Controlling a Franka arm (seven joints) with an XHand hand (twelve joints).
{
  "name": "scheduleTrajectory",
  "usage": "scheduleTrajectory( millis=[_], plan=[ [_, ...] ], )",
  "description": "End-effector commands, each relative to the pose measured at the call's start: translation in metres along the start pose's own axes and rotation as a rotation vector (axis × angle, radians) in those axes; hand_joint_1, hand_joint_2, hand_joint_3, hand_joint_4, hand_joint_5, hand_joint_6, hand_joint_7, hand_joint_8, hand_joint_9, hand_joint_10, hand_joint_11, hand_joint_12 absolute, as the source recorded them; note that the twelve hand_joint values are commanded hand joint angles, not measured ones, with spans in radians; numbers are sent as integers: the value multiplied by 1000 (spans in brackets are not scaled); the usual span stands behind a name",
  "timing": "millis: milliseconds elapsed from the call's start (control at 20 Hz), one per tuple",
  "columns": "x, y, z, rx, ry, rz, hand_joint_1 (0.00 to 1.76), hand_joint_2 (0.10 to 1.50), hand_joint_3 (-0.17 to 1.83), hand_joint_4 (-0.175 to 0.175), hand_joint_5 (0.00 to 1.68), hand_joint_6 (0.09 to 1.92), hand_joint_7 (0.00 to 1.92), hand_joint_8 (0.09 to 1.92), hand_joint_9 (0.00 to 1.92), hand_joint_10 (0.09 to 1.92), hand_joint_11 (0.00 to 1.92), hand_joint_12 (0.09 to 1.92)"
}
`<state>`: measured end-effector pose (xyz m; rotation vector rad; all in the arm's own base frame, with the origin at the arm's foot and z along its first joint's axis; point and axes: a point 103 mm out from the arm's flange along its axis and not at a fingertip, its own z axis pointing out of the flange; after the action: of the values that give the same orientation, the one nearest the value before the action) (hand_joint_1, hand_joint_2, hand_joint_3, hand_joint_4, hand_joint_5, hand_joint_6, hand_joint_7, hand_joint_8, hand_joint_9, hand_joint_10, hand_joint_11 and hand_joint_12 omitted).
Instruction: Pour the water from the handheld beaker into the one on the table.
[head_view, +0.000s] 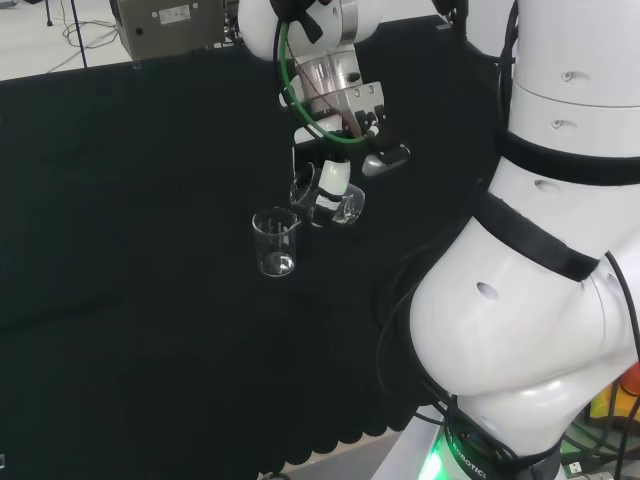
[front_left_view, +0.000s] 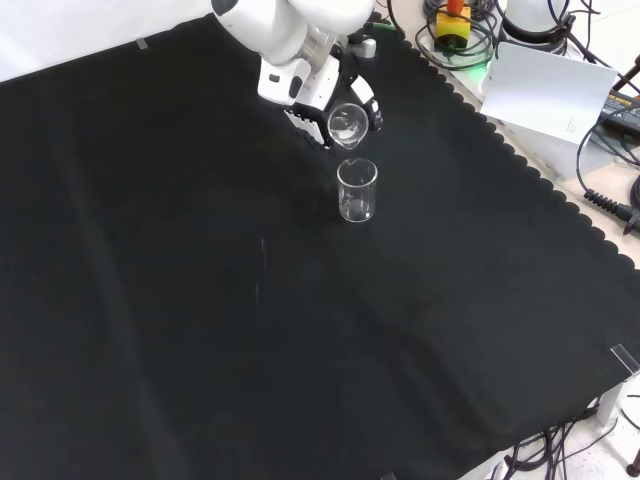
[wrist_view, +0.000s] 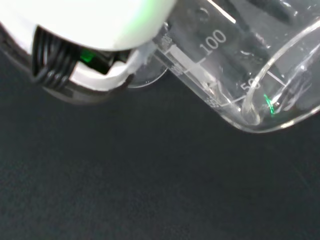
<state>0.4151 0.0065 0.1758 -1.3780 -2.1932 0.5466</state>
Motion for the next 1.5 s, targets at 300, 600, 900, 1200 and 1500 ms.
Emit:
scheduleTrajectory(
  millis=[300,600,900,1200,1500],
  plan=[
    [14,4,-7,81,-98,47,1325,665,525,-175,1481,191,1595,87,1686,87,1451,649],
    [21,7,-8,123,-133,71,1325,663,529,-175,1482,191,1596,87,1689,87,1448,646],
    [25,10,-9,171,-163,100,1325,660,534,-175,1483,191,1597,87,1691,87,1447,643],
    [27,12,-9,205,-177,133,1325,658,537,-175,1483,192,1597,87,1690,87,1444,640],
    [27,12,-12,230,-187,164,1325,657,540,-175,1483,193,1598,87,1690,87,1441,637]
  ],
)
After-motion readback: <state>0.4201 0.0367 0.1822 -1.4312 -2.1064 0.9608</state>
